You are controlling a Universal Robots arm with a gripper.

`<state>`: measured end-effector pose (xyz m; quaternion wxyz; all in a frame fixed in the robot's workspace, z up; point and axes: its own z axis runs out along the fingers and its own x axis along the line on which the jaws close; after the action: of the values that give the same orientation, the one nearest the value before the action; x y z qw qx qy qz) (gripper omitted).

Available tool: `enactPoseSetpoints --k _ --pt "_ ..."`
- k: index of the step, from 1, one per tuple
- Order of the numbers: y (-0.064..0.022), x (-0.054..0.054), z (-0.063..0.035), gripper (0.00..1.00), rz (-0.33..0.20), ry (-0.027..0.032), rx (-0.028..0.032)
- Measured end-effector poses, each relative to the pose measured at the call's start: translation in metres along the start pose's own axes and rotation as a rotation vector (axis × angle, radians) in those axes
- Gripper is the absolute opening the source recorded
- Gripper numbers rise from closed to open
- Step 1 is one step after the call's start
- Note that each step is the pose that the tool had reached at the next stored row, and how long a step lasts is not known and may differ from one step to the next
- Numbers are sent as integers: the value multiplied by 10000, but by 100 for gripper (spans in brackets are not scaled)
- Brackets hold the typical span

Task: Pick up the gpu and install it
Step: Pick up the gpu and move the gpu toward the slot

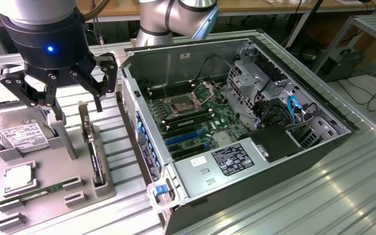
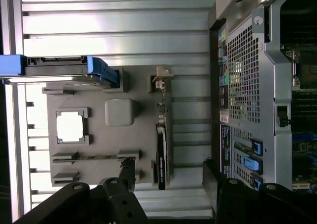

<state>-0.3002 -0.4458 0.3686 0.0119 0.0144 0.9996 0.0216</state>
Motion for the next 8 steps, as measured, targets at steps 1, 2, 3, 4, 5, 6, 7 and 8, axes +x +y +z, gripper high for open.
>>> enactPoseSetpoints --k 1,2,3,4,5,6,7,8 --pt "-1 0 15 66 1 -1 -1" --pt "-1 1 29 66 0 -1 -1" --pt "-2 1 42 66 0 -1 -1" --pt "-2 1 58 66 0 -1 -1" --pt "-3 1 71 66 0 -1 -1" --pt "-3 2 85 66 0 -1 -1" --pt "-5 2 100 66 1 -1 -1" --pt "-11 3 119 66 1 -1 0"
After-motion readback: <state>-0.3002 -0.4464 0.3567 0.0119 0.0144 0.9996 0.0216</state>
